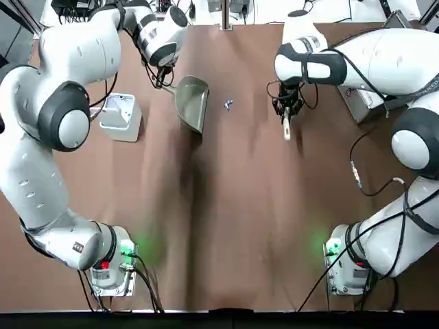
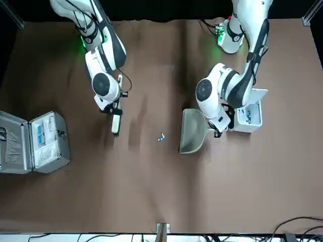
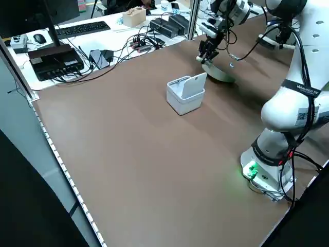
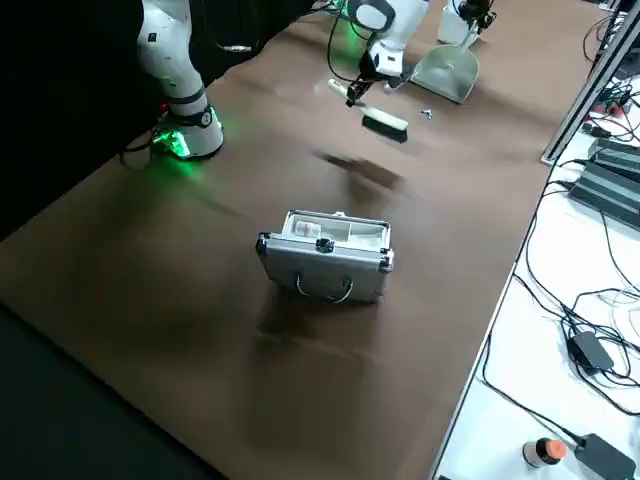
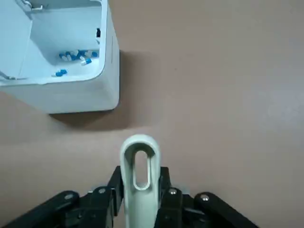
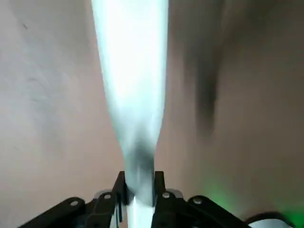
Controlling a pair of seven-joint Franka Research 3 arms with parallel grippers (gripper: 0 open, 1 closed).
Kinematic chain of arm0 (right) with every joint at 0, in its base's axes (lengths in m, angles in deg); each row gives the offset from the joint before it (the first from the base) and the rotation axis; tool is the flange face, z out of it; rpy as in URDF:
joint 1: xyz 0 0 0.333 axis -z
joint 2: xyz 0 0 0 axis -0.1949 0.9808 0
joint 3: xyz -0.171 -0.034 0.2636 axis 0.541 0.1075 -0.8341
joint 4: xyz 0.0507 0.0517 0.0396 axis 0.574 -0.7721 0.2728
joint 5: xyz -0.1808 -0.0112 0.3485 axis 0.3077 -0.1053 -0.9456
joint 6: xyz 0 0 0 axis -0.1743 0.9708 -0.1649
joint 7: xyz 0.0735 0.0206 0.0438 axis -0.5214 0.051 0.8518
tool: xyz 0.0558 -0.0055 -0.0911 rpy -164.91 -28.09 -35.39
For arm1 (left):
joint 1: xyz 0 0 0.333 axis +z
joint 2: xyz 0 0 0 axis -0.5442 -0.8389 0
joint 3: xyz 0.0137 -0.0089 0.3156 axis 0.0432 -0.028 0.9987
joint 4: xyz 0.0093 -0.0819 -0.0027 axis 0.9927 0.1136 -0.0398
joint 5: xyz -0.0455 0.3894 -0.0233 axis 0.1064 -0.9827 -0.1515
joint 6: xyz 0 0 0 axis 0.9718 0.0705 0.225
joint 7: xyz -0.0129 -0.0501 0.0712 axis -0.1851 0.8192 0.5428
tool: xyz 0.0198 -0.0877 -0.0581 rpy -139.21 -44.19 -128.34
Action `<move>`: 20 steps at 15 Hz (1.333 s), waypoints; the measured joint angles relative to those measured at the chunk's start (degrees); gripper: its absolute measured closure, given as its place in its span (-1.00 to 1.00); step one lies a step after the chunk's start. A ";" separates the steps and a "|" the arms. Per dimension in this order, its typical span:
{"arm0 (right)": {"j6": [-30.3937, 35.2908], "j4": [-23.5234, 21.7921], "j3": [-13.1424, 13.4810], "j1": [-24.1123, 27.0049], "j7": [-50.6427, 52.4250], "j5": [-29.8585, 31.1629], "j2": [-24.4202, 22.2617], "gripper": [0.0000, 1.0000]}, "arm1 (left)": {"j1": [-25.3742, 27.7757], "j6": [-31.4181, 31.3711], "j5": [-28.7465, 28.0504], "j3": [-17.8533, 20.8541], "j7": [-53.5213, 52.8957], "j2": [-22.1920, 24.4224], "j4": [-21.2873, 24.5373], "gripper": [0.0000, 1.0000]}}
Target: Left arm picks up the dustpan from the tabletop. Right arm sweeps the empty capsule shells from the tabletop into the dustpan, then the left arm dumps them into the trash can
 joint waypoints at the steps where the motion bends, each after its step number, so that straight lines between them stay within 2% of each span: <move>1: 0.65 1.24 0.15 0.11 0.00 -0.82 0.50 0.47 | -0.45 0.00 -0.01 0.00 0.50 -0.02 0.00 0.33; 6: 5.68 7.31 0.47 1.54 -0.03 -3.31 3.52 0.47 | -1.98 0.01 -0.07 0.01 2.62 -1.27 -0.99 0.33; 8: 6.17 9.74 0.48 2.13 0.00 -4.31 5.64 0.47 | -2.34 0.04 -0.06 0.01 3.04 -2.91 -2.69 0.33; 9: 6.24 12.06 0.45 2.23 0.00 -4.66 8.28 0.47 | -2.67 0.04 -0.06 -0.01 3.09 -5.12 -4.74 0.33; 11: 6.24 13.68 0.30 2.10 0.00 -5.18 10.29 0.47 | -3.09 0.04 -0.06 -0.01 3.36 -7.39 -6.92 0.33; 14: 6.23 16.18 0.13 1.42 0.00 -6.56 13.00 0.47 | -3.33 0.15 -0.05 -0.04 3.46 -9.94 -9.81 0.33; 20: 6.23 25.96 -0.17 -1.93 -1.21 -10.32 21.94 0.47 | -3.40 0.87 -0.05 -0.11 4.46 -11.91 -12.30 0.33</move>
